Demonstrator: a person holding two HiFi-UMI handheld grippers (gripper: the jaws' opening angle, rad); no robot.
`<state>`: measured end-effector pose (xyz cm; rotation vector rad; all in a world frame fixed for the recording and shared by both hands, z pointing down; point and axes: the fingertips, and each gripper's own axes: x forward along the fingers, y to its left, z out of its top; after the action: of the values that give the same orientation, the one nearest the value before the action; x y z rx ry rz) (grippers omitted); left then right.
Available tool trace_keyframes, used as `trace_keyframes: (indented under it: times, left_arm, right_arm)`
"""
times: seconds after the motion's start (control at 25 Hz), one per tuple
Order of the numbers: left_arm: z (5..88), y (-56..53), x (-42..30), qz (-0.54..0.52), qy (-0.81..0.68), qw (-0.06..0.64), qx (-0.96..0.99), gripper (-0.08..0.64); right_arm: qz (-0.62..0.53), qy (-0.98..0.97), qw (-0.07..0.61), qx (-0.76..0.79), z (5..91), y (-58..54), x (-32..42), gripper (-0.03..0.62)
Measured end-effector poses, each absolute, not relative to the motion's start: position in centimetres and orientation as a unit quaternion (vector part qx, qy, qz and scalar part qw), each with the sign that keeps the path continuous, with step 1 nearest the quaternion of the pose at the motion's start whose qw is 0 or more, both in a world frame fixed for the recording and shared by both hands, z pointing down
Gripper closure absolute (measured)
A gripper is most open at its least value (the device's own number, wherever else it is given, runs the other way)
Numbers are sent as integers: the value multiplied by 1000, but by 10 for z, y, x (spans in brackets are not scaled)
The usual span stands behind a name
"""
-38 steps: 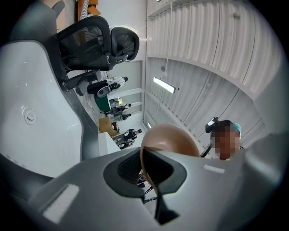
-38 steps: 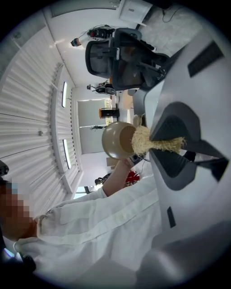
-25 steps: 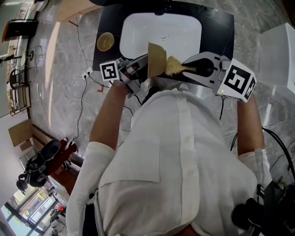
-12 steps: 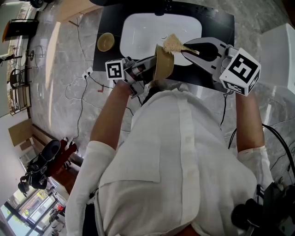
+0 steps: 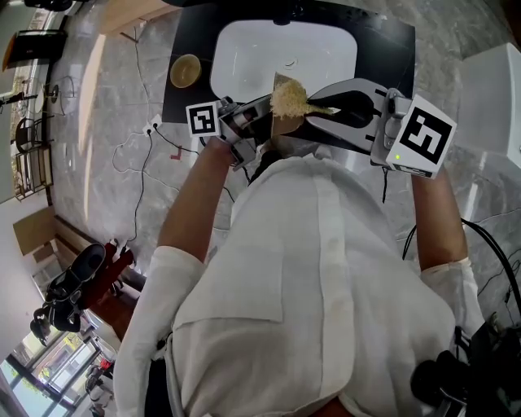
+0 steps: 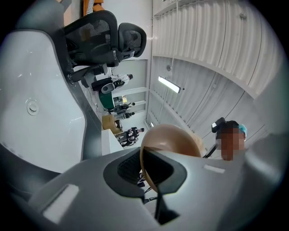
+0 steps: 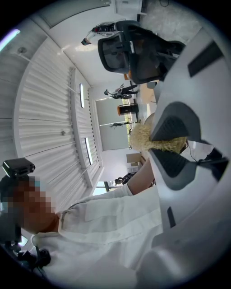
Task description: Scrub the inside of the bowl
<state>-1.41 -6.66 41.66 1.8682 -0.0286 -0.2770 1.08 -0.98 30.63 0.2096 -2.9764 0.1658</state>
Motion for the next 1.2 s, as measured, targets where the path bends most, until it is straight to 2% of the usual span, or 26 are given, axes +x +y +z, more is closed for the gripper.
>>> trace_keyframes:
  times: [0.52, 0.92, 1.2]
  left_arm:
    - [401, -78, -14, -172, -2, 600, 781, 548]
    - [389, -62, -8, -164, 32, 593, 788, 548]
    - [393, -42, 3, -96, 61, 560, 821, 548]
  right_arm:
    - [48, -995, 81, -12, 326, 31, -19, 545]
    - [67, -985, 157, -31, 380, 31, -16, 545]
    - [64, -977, 204, -15, 396, 11, 0, 545]
